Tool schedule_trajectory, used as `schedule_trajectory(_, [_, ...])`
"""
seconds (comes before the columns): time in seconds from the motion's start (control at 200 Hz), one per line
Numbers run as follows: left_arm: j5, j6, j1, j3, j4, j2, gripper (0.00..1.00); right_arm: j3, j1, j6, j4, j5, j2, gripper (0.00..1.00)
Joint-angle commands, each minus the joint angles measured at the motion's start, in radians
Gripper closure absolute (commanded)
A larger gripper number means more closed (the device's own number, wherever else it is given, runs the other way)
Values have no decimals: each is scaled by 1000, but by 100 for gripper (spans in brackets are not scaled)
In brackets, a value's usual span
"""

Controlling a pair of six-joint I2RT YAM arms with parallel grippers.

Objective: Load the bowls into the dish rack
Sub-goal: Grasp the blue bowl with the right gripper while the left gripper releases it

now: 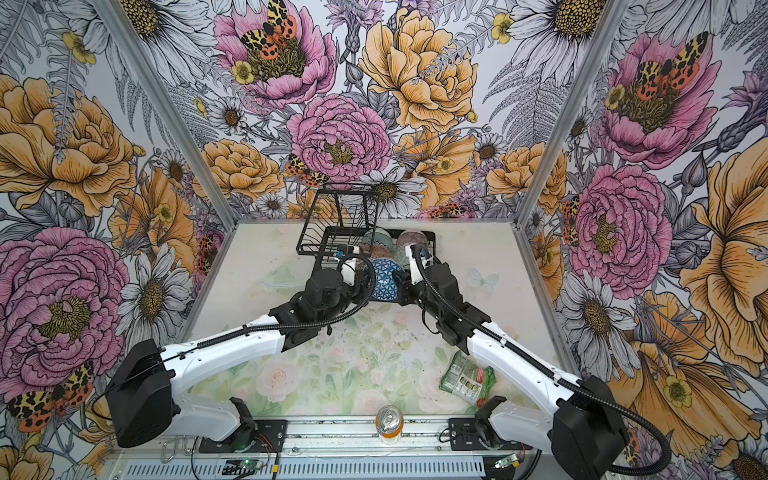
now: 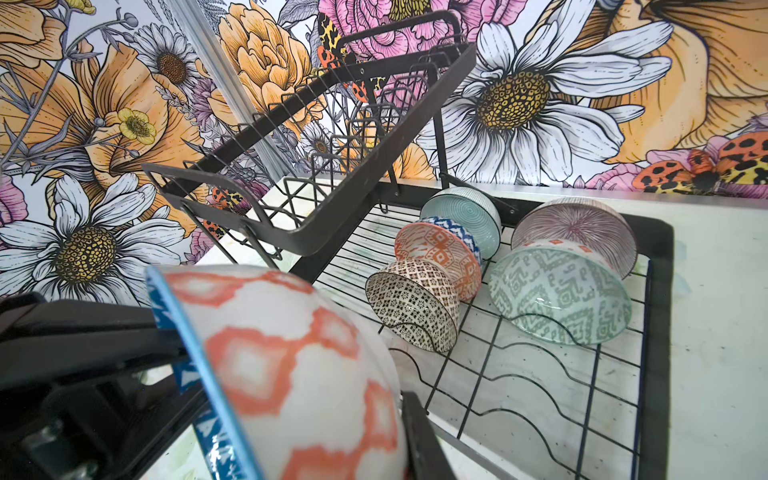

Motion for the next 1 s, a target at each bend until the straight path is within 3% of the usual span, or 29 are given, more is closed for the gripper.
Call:
schedule_trajectory(0.0, [74,36,-7,34,-7,-14,100,30,-10,9,31,13,-3,97])
schedule_trajectory(0.03, [74,43,-7,35,-16,-15,99,29,-10,7,30,18,-4,100])
schedule_trajectory(0.385, [131,77,22,42,-145,-52,45,30,-10,-45,-12,74,-4,100])
schedule_trajectory(0.666, [146,120,36,56,-268,-106,20,35,-13,-112,-32,134,-16,100])
schedule_trajectory(0.796, [155,136,52,53,-328,-133,3,40,-22,-169,-35,171,-20,100])
schedule_trajectory(0.996, [160,149,73,36,-386,-167,1,43,-38,-317,32,265,-20,100])
